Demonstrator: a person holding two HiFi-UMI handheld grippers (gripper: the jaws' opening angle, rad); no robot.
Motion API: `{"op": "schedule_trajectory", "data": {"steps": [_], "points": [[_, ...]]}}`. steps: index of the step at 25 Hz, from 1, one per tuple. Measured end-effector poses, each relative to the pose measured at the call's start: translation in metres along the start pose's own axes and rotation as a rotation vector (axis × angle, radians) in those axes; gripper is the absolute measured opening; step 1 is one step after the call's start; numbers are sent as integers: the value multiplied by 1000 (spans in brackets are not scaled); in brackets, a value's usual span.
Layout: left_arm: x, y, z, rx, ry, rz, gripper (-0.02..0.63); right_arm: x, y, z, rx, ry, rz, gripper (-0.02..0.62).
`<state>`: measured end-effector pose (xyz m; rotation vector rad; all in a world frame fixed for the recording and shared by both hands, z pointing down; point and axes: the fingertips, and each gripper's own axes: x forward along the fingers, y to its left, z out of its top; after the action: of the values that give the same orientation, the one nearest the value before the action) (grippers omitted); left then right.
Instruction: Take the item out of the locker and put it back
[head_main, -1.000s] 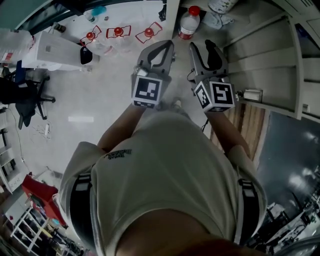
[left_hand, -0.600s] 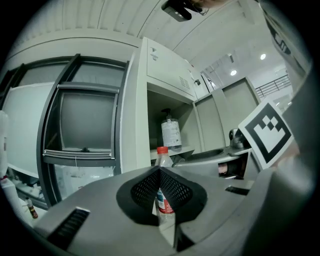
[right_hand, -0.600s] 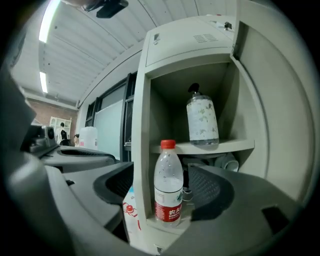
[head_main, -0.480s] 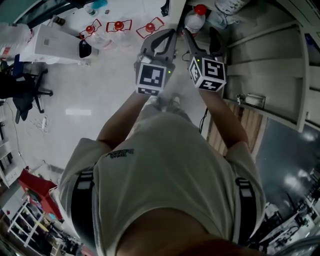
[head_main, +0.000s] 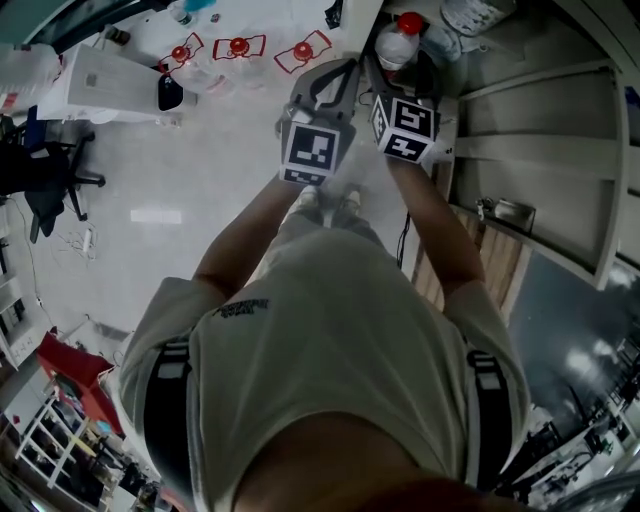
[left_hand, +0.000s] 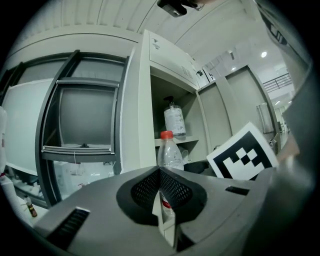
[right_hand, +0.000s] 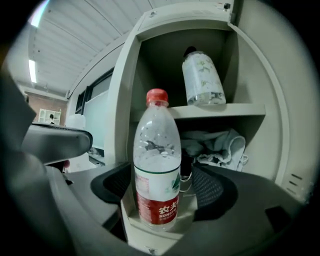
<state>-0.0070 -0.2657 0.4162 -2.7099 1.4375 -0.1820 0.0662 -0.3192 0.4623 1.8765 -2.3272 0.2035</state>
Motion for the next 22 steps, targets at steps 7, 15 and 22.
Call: {"op": "schedule_trajectory", "data": {"steps": [7,15,22], "points": [[6,1,-11,-20,15,0,12,18,0,-14,-13,12,10,365],[3,3,-14,-25,20,-6,12,17,6,-12,-18,2,9,308],[-1,0,-6,-14,17,-9,12,2,2,4,1,-34,19,305]]}}
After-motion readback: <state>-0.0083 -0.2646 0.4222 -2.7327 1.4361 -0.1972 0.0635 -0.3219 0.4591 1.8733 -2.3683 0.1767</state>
